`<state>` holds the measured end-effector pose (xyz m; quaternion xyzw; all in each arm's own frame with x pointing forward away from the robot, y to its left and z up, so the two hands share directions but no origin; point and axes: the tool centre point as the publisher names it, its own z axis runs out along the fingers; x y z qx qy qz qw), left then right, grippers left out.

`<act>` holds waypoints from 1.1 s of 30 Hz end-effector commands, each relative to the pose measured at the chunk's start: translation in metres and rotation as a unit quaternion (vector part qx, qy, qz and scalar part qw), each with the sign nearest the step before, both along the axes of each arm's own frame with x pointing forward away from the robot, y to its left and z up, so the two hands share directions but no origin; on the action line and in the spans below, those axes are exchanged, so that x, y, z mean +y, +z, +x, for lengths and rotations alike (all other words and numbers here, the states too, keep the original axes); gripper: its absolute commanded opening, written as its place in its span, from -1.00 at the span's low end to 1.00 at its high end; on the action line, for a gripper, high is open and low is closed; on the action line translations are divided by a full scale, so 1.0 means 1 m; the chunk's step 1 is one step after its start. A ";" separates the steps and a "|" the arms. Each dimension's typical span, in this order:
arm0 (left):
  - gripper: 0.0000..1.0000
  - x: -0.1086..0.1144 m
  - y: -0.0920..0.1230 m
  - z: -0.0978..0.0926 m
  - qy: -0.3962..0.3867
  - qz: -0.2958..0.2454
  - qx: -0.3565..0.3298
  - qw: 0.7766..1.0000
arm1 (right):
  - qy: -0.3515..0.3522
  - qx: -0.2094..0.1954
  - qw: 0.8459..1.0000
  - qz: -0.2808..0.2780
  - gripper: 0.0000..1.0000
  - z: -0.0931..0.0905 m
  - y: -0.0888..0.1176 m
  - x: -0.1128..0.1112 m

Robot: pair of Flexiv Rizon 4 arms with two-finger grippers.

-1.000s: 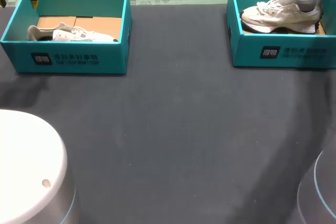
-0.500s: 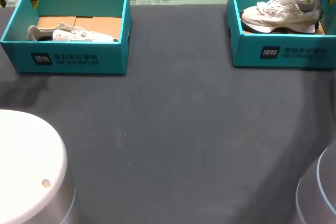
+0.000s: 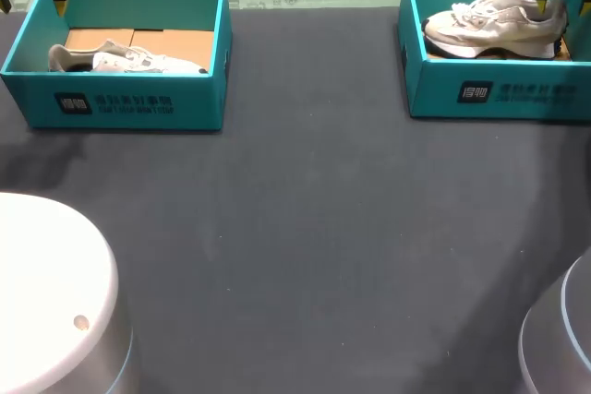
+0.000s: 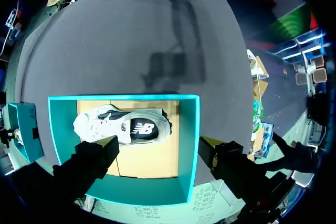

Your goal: Take the shoe out of the shoebox, open the shoe tongue, remove and reinsert the insole, then place the shoe into the shoebox

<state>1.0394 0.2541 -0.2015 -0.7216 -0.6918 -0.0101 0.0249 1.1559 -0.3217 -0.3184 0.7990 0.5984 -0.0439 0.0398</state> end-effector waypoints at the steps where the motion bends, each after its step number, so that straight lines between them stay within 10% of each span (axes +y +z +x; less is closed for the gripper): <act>1: 1.00 0.000 0.001 0.000 0.000 0.001 0.000 1.000 | 0.001 0.004 1.000 0.004 0.64 0.007 -0.009 -0.001; 33: 1.00 0.000 0.001 0.000 0.000 0.001 0.000 1.000 | 0.013 0.023 0.999 0.019 0.46 0.013 -0.046 -0.011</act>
